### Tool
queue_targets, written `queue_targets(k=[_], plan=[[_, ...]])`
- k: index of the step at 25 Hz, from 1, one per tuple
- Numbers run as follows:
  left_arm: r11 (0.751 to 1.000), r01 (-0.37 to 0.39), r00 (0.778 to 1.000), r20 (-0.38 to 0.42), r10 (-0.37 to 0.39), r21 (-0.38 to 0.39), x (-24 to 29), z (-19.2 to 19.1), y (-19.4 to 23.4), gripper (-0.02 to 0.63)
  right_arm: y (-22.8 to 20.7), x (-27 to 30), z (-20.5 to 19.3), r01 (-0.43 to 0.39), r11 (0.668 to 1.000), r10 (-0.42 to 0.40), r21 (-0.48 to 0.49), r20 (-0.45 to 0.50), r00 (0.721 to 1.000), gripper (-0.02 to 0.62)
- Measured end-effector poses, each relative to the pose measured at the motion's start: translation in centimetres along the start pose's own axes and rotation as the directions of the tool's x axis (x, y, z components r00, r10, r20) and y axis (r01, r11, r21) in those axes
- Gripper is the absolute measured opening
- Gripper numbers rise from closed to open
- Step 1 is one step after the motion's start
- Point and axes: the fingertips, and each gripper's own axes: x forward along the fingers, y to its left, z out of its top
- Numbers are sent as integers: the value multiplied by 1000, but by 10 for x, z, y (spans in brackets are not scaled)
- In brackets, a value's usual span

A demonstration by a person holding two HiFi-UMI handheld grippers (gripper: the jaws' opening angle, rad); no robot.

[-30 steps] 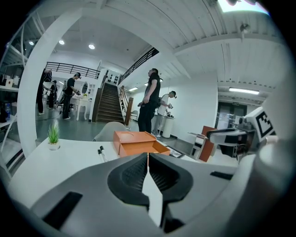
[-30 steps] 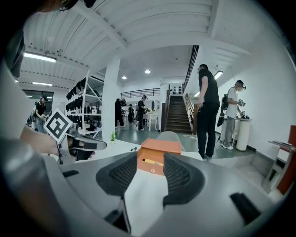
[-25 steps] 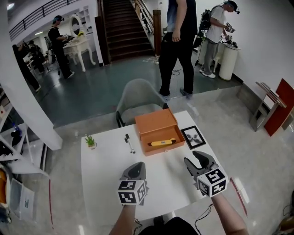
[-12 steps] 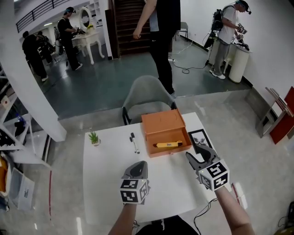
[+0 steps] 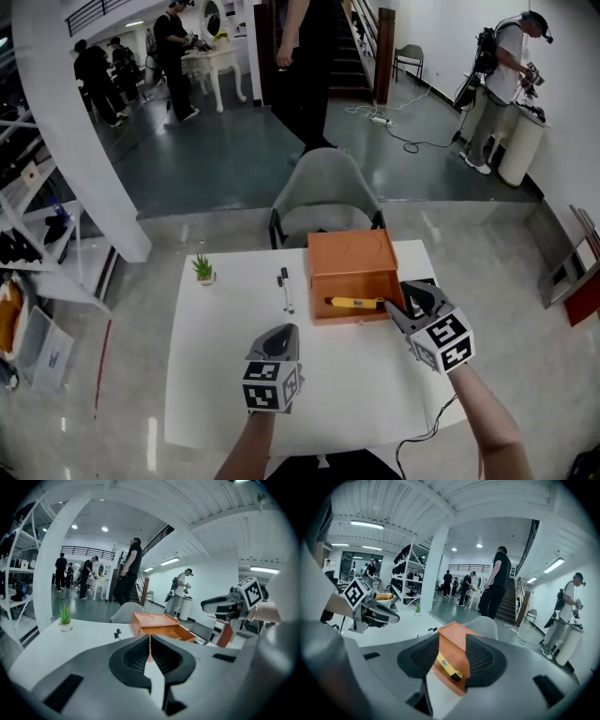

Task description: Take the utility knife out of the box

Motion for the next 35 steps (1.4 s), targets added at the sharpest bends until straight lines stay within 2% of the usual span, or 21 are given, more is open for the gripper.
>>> queue_targets(k=[7, 14, 28, 35], plan=[[997, -66, 998, -5, 66, -27, 5, -2, 12, 15, -10, 37, 2, -99, 992, 97, -78, -34, 995, 160], [991, -125, 992, -11, 125, -49, 6, -4, 24, 15, -3, 75, -8, -217, 967, 207, -134, -83, 975, 160], [972, -212, 977, -29, 210, -102, 2, -19, 37, 15, 26, 126, -41, -418, 874, 364, -248, -235, 901, 160], [964, -243, 970, -45, 239, -111, -6, -27, 44, 15, 40, 142, -71, -487, 838, 401, -246, -329, 855, 161]])
